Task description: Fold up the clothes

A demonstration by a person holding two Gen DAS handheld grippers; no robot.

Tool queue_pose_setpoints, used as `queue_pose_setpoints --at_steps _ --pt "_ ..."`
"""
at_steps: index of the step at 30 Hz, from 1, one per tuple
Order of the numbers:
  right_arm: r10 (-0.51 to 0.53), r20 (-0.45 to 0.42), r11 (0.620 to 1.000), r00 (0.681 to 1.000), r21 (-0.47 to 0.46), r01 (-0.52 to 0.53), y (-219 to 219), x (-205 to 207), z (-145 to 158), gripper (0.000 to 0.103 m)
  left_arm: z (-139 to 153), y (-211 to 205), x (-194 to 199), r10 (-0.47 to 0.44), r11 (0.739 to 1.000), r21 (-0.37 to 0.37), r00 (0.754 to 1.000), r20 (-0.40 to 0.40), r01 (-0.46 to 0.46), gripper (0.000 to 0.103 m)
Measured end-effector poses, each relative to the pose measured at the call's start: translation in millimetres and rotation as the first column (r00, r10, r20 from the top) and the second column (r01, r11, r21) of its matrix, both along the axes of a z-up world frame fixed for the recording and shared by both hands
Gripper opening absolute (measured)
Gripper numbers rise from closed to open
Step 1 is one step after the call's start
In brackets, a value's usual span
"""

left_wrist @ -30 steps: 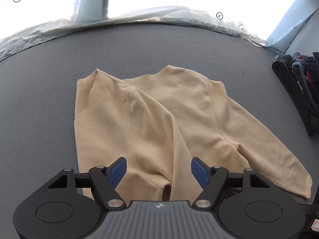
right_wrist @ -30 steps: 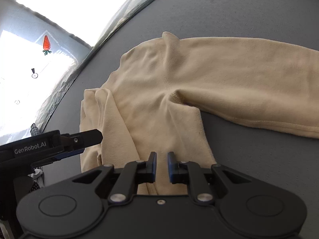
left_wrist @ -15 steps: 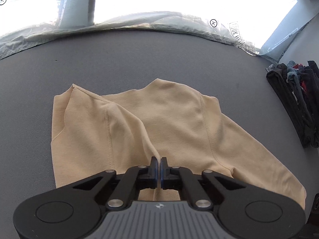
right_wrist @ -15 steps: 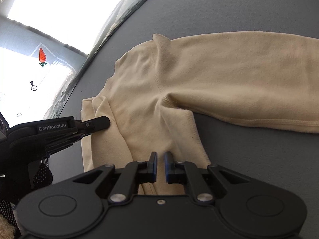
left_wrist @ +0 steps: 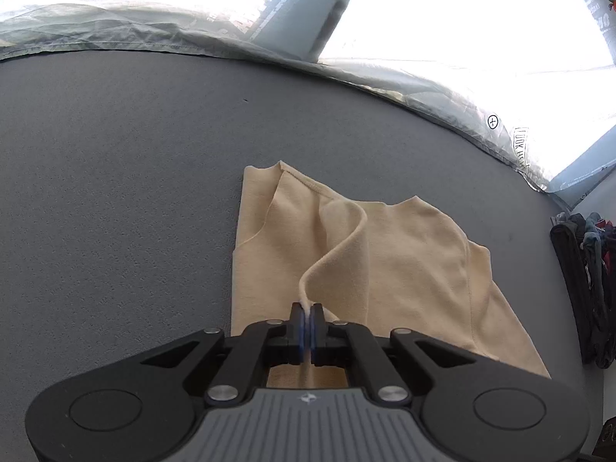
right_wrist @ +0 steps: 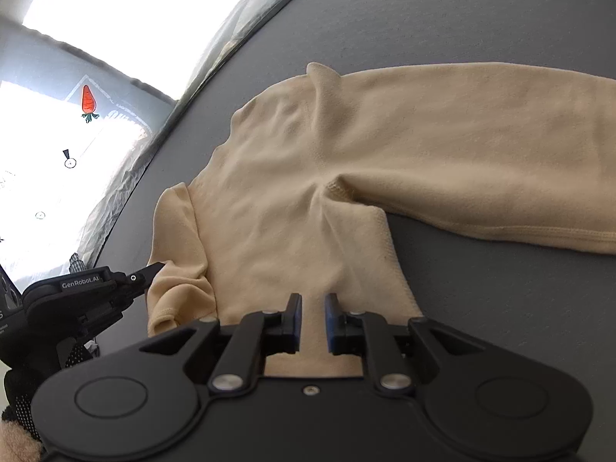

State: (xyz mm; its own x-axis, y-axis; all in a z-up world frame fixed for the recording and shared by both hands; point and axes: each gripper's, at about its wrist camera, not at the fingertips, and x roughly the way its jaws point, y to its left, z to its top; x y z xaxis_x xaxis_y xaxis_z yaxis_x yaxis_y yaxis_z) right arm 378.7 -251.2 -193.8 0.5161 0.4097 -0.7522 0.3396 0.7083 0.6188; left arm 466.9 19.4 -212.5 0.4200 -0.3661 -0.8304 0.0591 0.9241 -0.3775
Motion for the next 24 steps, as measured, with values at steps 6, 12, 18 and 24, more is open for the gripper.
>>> queue_pose_setpoints --at_steps 6,12,18,24 --pt "-0.003 0.026 0.994 1.000 0.108 0.001 7.2 4.5 4.3 0.018 -1.5 -0.8 5.8 -0.013 1.000 -0.029 1.000 0.020 0.013 0.005" --pt "-0.034 0.033 0.971 0.999 0.237 0.025 12.6 14.8 5.5 0.018 -4.4 -11.1 13.9 -0.057 0.998 -0.025 0.998 0.023 0.058 0.005" --pt "-0.060 -0.007 0.935 0.998 0.350 0.059 16.5 33.1 -2.2 0.025 -9.0 -14.7 17.1 -0.075 0.997 -0.033 0.997 0.010 0.075 0.006" --pt "-0.021 -0.052 0.949 0.998 0.314 0.036 23.5 40.1 -8.0 0.029 -10.6 -14.6 18.9 -0.088 0.995 -0.041 0.996 0.005 0.088 0.020"
